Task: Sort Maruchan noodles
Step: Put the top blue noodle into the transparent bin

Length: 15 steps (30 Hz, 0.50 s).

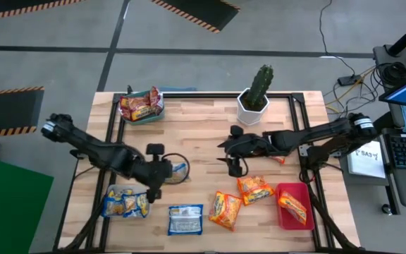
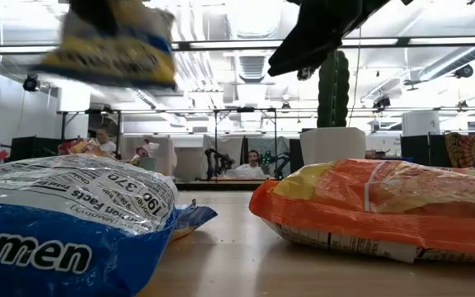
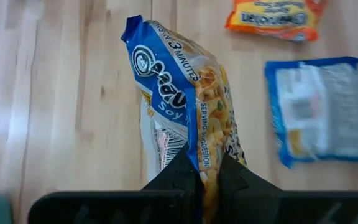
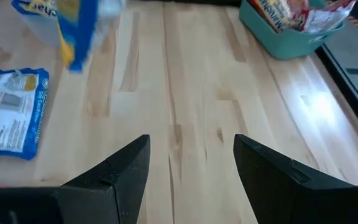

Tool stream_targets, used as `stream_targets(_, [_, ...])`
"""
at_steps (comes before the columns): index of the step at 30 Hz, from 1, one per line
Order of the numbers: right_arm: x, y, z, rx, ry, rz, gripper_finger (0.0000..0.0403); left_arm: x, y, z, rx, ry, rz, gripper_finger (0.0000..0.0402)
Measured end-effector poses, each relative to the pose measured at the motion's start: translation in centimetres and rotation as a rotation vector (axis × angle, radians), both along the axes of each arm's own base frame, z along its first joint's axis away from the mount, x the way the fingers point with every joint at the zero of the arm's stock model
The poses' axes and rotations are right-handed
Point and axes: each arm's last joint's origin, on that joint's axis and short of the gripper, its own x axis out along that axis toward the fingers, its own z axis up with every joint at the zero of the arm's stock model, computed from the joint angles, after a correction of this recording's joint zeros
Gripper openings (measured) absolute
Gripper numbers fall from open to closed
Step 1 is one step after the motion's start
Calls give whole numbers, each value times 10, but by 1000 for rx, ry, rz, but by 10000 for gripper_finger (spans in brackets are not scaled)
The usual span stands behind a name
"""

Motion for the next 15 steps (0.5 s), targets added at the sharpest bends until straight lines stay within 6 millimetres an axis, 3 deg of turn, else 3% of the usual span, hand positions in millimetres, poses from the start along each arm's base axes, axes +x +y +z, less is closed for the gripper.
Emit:
stream_targets(3, [-4, 0, 0, -12, -40, 10, 222, -12, -12, 23, -24, 36, 21, 0])
stream_targets(7, [-5, -1, 2, -41, -62, 29, 222, -31, -21, 37, -90, 179, 51, 0])
stream_targets(15, [-5, -1, 3, -51, -62, 36, 222, -50, -18, 21, -135, 459, 163, 0])
